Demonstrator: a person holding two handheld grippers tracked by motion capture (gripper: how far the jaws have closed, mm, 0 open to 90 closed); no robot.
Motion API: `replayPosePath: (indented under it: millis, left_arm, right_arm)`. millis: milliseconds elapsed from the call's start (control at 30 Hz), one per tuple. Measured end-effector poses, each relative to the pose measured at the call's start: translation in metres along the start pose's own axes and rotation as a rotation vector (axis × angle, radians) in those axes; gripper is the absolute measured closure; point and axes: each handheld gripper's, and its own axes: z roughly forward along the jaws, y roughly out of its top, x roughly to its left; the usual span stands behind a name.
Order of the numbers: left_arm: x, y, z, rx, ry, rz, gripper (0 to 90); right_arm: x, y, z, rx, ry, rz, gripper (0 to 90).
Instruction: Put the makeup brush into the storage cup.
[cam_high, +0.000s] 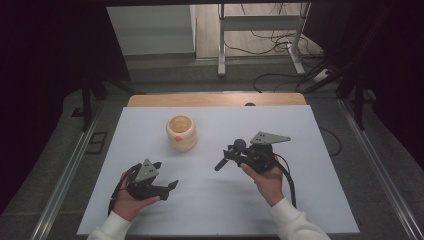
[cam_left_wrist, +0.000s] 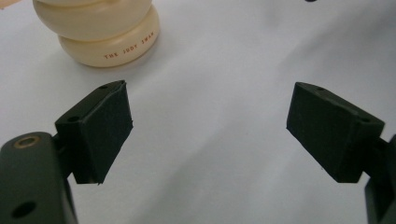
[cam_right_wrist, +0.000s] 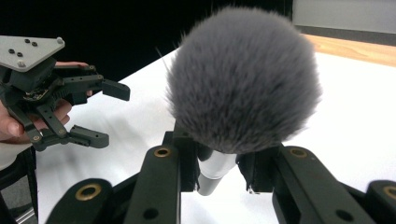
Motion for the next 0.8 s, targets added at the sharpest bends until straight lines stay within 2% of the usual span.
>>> replayPosePath:
  millis: [400,567,800]
  left_arm:
    - [0.005,-0.006,-0.001,0.022,0.007,0.005,14.4]
    - [0.009,-0.01,-0.003,0.017,0.015,-0.01,14.4]
    - [0.009,-0.01,-0.003,0.017,0.017,-0.008,14.4]
  right_arm:
    - [0.0,0.012,0.009,-0.023,0.014,0.014,70.4]
    - [0.001,0.023,0.014,-0.029,0.021,0.011,70.4]
    - [0.0,0.038,0.02,-0.054,0.025,0.01,70.5]
